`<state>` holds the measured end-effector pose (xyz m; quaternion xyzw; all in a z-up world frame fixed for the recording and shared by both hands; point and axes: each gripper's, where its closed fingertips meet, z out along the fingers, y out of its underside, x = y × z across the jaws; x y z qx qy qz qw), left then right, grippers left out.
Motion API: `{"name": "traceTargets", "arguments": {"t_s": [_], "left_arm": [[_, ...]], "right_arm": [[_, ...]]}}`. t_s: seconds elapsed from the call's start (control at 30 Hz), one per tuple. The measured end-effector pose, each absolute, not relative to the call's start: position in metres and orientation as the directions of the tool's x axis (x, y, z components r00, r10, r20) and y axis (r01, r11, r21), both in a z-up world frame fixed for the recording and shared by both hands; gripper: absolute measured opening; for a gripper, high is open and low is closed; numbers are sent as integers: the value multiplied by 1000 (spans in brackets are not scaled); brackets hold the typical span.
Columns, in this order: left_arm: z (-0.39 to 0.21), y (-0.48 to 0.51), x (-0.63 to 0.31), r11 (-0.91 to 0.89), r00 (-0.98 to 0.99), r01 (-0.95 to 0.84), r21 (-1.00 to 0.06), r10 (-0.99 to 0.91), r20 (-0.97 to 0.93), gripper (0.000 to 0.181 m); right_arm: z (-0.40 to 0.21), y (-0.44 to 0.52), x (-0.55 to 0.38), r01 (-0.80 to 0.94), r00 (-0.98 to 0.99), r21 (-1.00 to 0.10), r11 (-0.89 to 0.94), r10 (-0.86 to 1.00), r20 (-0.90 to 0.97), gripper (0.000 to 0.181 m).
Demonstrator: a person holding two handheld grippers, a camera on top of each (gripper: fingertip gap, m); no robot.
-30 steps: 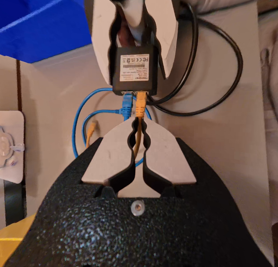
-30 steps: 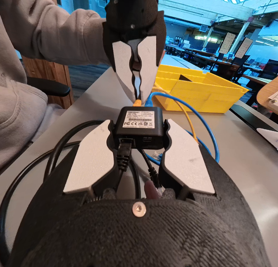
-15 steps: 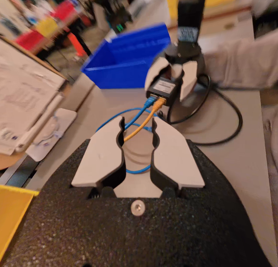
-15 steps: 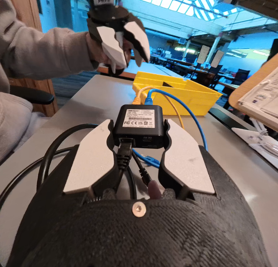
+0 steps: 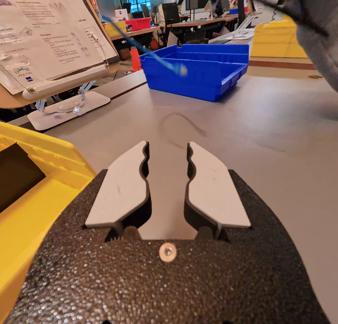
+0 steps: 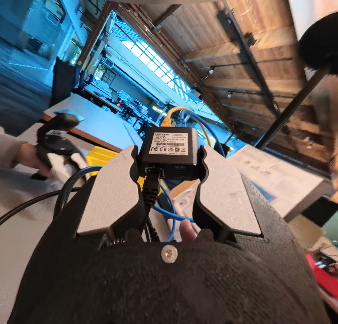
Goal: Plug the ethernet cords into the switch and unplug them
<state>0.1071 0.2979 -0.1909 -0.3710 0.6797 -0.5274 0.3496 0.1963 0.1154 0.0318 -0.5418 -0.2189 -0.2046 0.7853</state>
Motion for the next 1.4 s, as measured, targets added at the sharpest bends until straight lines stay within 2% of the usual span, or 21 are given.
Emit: {"name": "traceTargets", "arguments": {"t_s": [0.17,0.3,0.4,0.47,0.57,0.7,0.83,0.97,1.1,1.17,1.27,1.33,1.4], "left_arm": [[-201,300,107,151,-480,-152,-977,-875,-60,37],[-205,296,106,133,-491,-155,-979,-870,-41,35],[-206,293,109,136,-503,-157,-978,-864,-40,35],[-206,290,110,141,-515,-157,-978,-856,-40,34],[-209,286,110,164,-529,-169,-972,-847,-51,34],[-211,285,110,176,-527,-172,-969,-848,-60,34],[-211,288,112,156,-519,-183,-971,-854,-39,34],[-213,287,113,155,-531,-201,-967,-847,-25,34],[-218,284,115,177,-550,-229,-957,-835,-23,34],[-222,282,117,193,-553,-250,-949,-833,-24,36],[-226,280,119,220,-550,-266,-939,-834,-40,39],[-224,276,123,209,-540,-263,-942,-841,-36,44],[-217,267,133,170,-524,-263,-950,-852,-7,50]], "right_arm": [[91,82,255,721,690,-665,195,-291,663,64],[81,62,314,765,587,-644,2,-412,696,64],[49,48,363,779,473,-617,-110,-542,695,64],[9,42,401,751,351,-587,-302,-570,743,64],[-59,42,443,663,243,-493,-563,-461,853,65],[-115,51,451,604,280,-452,-656,-357,891,65],[-152,57,437,544,436,-531,-650,-321,840,65],[-215,38,441,327,576,-481,-814,-232,784,65],[-240,32,438,208,714,-507,-836,-224,663,64],[-232,31,436,186,738,-546,-817,-251,626,67],[-183,28,435,210,691,-687,-696,-392,608,83],[-156,17,429,142,672,-780,-609,-520,527,93],[-141,2,417,66,641,-836,-544,-619,454,93]]}}
